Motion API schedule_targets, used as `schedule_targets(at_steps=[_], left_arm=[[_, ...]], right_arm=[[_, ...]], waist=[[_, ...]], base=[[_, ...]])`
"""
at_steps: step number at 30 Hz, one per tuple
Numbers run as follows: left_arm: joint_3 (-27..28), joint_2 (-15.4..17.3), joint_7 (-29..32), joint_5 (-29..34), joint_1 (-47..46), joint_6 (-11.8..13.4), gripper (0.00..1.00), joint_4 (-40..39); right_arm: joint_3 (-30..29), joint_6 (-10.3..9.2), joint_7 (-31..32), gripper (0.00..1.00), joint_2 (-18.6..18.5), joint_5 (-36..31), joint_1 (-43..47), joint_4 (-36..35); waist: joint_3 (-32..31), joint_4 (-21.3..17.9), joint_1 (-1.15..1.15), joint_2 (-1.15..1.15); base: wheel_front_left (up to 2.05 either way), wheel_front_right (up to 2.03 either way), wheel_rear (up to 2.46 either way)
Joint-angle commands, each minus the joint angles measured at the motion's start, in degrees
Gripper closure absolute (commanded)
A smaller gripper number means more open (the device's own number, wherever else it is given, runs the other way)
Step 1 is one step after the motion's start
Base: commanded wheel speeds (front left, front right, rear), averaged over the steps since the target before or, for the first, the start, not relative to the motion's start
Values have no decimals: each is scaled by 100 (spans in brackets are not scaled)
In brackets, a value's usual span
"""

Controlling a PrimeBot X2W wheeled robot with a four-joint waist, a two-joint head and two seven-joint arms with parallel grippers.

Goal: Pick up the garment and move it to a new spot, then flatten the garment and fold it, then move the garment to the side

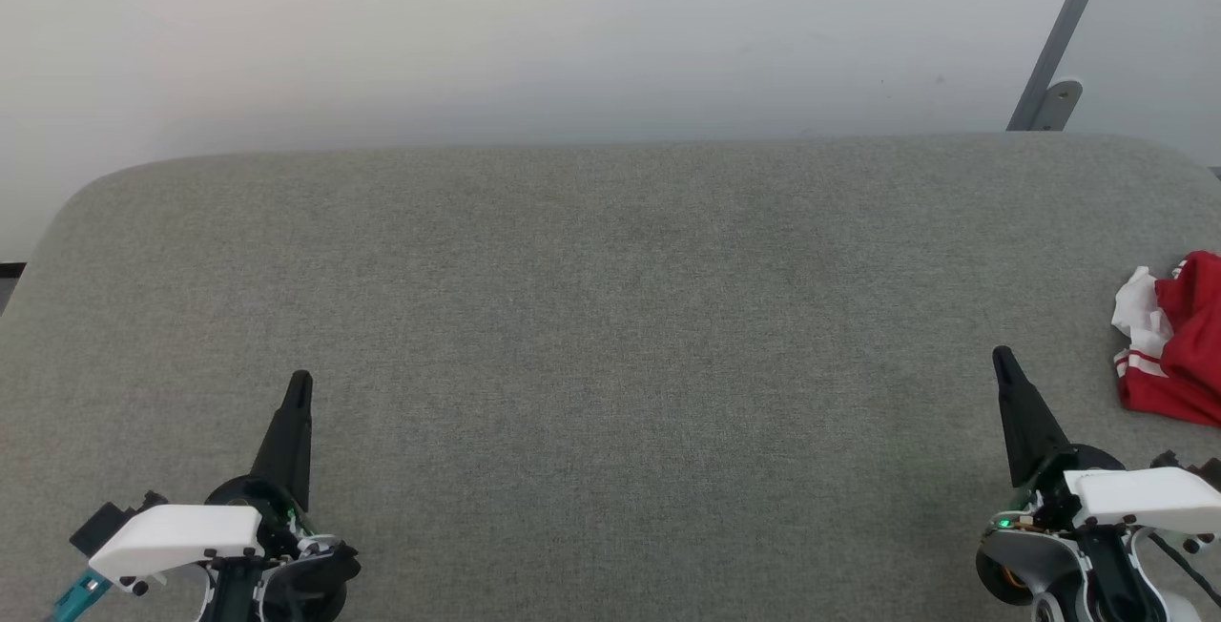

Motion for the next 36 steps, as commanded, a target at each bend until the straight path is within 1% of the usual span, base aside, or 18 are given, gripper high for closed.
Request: schedule_targets(at_steps=[1,36], left_arm=[[17,-8,20,-1,-70,-30,100,1],[29,-15,25,16,-72,-30,100,0]], right_arm=[[-4,-1,7,100,9,21,-26,7],[-1,-1,6,100,9,22,-25,6]], waist=[[0,0,0,0],[0,0,0,0]], base=[[0,0,0],[0,0,0]])
